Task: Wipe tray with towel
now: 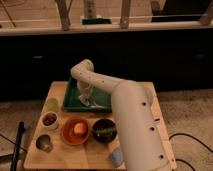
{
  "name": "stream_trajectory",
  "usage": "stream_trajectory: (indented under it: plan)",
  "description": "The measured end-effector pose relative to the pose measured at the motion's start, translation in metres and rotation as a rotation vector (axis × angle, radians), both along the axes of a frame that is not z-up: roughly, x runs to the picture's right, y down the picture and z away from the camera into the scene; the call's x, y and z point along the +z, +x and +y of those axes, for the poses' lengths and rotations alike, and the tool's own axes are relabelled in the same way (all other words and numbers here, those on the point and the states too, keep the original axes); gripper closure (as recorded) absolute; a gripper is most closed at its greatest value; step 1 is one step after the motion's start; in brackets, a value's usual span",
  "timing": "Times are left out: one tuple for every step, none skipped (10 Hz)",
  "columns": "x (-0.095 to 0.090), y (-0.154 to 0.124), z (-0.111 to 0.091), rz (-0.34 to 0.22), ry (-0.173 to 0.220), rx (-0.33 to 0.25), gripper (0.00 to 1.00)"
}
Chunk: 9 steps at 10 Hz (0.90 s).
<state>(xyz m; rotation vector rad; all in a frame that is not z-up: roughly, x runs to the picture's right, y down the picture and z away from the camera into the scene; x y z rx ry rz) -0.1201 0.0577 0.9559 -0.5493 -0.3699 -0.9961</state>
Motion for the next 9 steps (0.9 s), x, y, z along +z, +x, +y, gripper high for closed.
stream_trajectory:
  plan:
    - [-0.003, 0.002, 0.003, 0.004, -0.007, -0.006, 1.00]
    - [-0.006, 0.015, 0.006, 0.024, -0.018, -0.006, 1.00]
    - [-0.007, 0.029, 0.006, 0.046, -0.023, -0.001, 1.00]
    - [-0.007, 0.042, 0.005, 0.067, -0.025, 0.009, 1.00]
    - [-0.006, 0.062, 0.002, 0.106, -0.024, 0.032, 1.00]
    - [-0.003, 0.072, -0.003, 0.137, -0.015, 0.045, 1.00]
    - [0.001, 0.080, -0.008, 0.166, -0.010, 0.071, 1.00]
    - [0.004, 0.085, -0.013, 0.185, -0.002, 0.089, 1.00]
    - [0.008, 0.092, -0.017, 0.198, 0.003, 0.105, 1.00]
